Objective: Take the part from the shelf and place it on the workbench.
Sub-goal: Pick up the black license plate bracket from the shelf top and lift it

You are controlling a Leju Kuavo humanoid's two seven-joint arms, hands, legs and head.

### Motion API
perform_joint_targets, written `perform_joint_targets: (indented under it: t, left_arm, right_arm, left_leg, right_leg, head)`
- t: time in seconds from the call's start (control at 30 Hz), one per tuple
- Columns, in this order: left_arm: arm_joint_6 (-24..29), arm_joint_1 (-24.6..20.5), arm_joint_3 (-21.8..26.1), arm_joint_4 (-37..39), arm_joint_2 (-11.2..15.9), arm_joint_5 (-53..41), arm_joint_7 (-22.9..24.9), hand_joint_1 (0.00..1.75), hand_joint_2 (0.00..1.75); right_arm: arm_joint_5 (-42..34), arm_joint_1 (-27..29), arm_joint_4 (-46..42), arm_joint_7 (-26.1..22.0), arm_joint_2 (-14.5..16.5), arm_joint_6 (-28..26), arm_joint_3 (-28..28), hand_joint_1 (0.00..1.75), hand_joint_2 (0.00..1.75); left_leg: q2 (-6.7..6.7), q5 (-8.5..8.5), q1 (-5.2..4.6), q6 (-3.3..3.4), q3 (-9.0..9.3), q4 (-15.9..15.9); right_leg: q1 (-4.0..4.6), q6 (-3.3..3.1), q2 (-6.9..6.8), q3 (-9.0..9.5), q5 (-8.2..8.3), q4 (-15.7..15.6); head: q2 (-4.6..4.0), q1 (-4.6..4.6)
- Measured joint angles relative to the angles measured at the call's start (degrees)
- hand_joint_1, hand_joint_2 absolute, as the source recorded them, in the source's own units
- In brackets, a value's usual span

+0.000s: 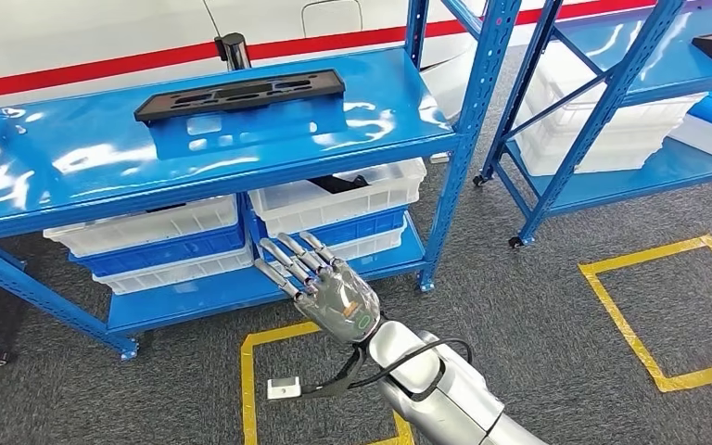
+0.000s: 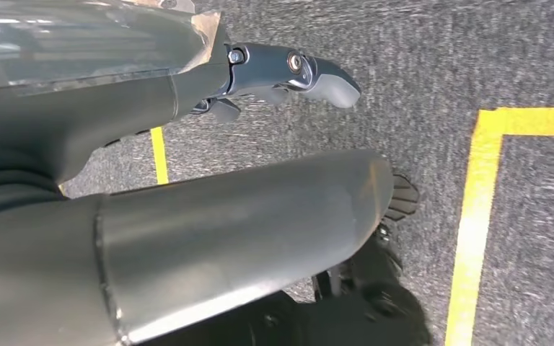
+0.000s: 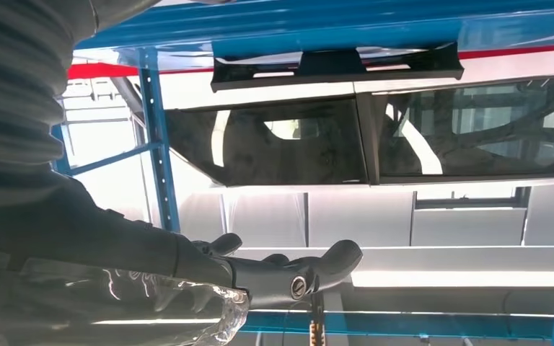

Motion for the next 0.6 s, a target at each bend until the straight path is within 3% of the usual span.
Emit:
perform_joint_targets:
  t: [0.17,0.23,0.3,0.33,0.37,0.4,0.47,0.53,0.6]
  left_arm:
    - [0.0,0.1,0.5,0.0,-0.1,0.0,-0.3,0.00,0.00]
    - [0.0,0.0,0.6,0.0,-0.2,0.0,-0.3,0.00,0.00]
    - [0.0,0.0,0.7,0.0,-0.3,0.0,-0.3,0.00,0.00]
    - [0.0,0.0,0.8,0.0,-0.3,0.0,-0.3,0.00,0.00]
    - [0.0,0.0,0.8,0.0,-0.4,0.0,-0.3,0.00,0.00]
    - [0.0,0.0,0.8,0.0,-0.4,0.0,-0.3,0.00,0.00]
    - [0.0,0.1,0.9,0.0,-0.6,0.1,-0.3,0.00,0.00]
    - [0.0,0.0,0.9,0.0,-0.7,0.2,-0.4,0.00,0.00]
    - [0.0,0.0,0.9,0.0,-0.7,0.4,-0.4,0.00,0.00]
  right_arm:
    - [0.0,0.1,-0.2,0.0,0.0,0.0,-0.2,0.00,1.75]
    - [0.0,0.1,-0.3,0.0,0.0,0.1,-0.3,0.00,1.75]
    - [-0.1,0.2,-0.3,-0.1,-0.1,0.3,-0.4,0.00,1.75]
    - [-0.3,0.4,-0.3,-0.1,-0.1,0.5,-0.4,0.00,1.75]
    - [-0.5,0.5,-0.3,-0.2,-0.2,0.7,-0.4,0.00,1.75]
    - [-0.8,0.5,-0.3,-0.3,-0.2,1.0,-0.4,0.00,1.75]
    - [-1.2,0.5,-0.4,-0.5,-0.2,1.3,-0.5,0.00,1.75]
    - [-1.5,0.4,-0.4,-0.7,-0.1,1.4,-0.6,0.00,1.75]
    - [-1.5,0.4,-0.4,-0.9,0.0,1.4,-0.7,0.00,1.75]
  left_leg:
    - [-0.04,0.07,-0.31,1.50,1.74,-2.7]
    - [0.07,0.37,-0.03,2.08,2.48,-3.4]
    - [0.08,0.25,-0.03,2.32,2.65,-3.4]
    - [0.07,0.11,-0.03,2.35,2.75,-3.4]
    - [0.04,-0.08,-0.03,2.33,2.93,-3.4]
    - [0.00,-0.32,-0.02,2.25,3.23,-3.4]
    - [-0.07,-0.99,-0.13,1.83,3.95,-3.3]
    - [-0.08,-1.84,-0.44,1.25,4.39,-3.1]
    - [0.04,-2.41,-0.45,0.72,4.56,-3.0]
  right_leg:
    - [0.21,1.47,-0.06,-0.27,-0.51,0.3]
    - [0.33,1.25,-0.25,-2.87,-2.58,5.4]
    - [0.35,0.97,-0.28,-7.43,-5.16,13.4]
    - [0.34,1.14,-0.28,-9.18,-5.54,16.0]
    - [0.33,1.52,-0.30,-9.89,-5.03,16.5]
    - [0.29,2.04,-0.36,-9.35,-3.58,14.5]
    - [0.23,2.87,-0.78,-5.90,0.24,6.3]
    - [0.13,2.48,-1.15,-3.24,2.49,0.5]
    - [0.15,1.46,-1.05,-2.70,2.77,-0.5]
  head:
    - [0.00,0.06]
    - [0.00,0.16]
    - [0.00,0.19]
    - [0.00,0.19]
    - [0.00,0.19]
    - [0.00,0.20]
    - [0.00,0.23]
    - [0.00,0.13]
    - [0.00,-0.08]
